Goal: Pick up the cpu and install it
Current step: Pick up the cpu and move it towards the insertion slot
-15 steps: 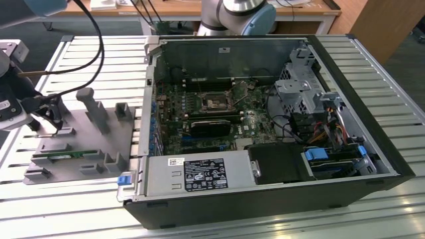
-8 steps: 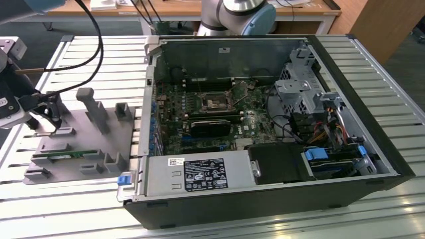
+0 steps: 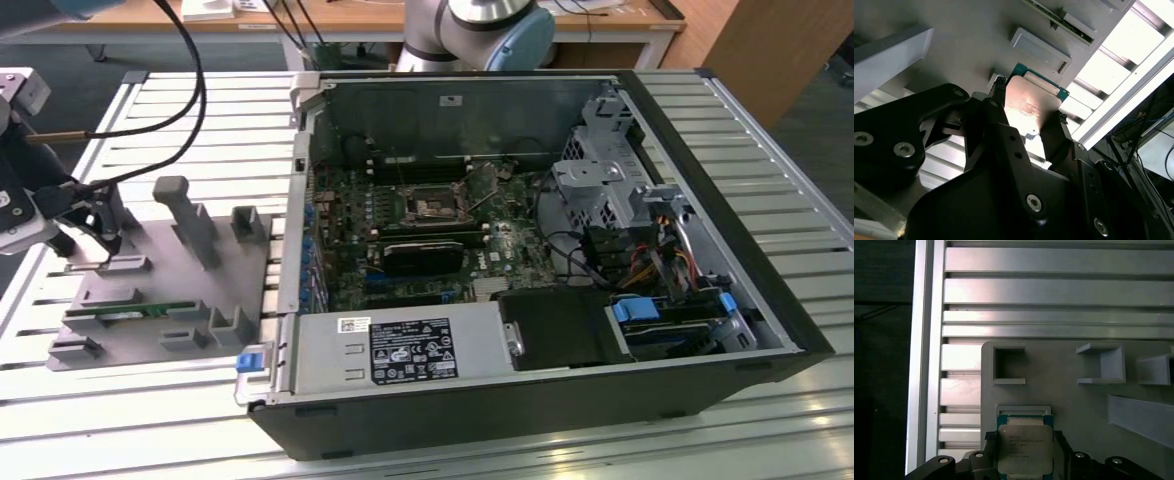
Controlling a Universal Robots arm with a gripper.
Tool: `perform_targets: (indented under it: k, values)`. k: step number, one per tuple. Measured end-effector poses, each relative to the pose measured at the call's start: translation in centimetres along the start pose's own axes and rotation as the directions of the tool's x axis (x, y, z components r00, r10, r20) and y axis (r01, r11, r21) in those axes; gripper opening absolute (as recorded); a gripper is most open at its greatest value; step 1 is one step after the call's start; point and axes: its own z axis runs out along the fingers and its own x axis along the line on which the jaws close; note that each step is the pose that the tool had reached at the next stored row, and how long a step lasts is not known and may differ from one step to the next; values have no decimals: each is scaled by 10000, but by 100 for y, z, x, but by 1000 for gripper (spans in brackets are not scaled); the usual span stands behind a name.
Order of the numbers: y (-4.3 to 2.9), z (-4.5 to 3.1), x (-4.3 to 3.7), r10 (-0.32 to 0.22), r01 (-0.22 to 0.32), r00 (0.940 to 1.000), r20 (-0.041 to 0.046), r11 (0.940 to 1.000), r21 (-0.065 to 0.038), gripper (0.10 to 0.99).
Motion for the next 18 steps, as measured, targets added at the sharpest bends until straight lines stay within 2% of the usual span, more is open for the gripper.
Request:
perform_targets:
  k: [18]
  values:
    - [10,-112,-1,1,-1,10000,-2,10000,-56,529]
